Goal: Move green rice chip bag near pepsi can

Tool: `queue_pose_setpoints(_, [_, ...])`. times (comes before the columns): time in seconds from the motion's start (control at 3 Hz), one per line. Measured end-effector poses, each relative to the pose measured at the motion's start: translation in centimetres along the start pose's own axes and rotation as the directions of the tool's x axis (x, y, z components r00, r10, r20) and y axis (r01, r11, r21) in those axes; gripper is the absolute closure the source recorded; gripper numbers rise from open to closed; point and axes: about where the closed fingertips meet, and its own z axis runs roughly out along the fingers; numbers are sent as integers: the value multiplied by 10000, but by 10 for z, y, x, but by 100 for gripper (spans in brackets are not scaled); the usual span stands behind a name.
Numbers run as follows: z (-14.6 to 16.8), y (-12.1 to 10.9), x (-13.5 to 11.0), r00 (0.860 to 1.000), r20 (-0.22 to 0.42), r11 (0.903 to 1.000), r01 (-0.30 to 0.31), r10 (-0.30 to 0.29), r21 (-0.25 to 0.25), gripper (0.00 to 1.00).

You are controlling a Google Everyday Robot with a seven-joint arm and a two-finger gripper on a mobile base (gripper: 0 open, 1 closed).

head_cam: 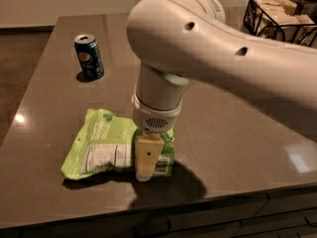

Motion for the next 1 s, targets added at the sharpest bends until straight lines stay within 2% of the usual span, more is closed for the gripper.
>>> queue_pose_setpoints(0.33, [1,2,1,9997,-236,9998,-8,3,-212,42])
queue_pose_setpoints(0.67, [-14,-5,-8,9998,-190,9997,-9,4,-227,64])
queue_pose_setpoints(1.0, [-34,-27,-25,9997,12,9994,-243,243,-247,88])
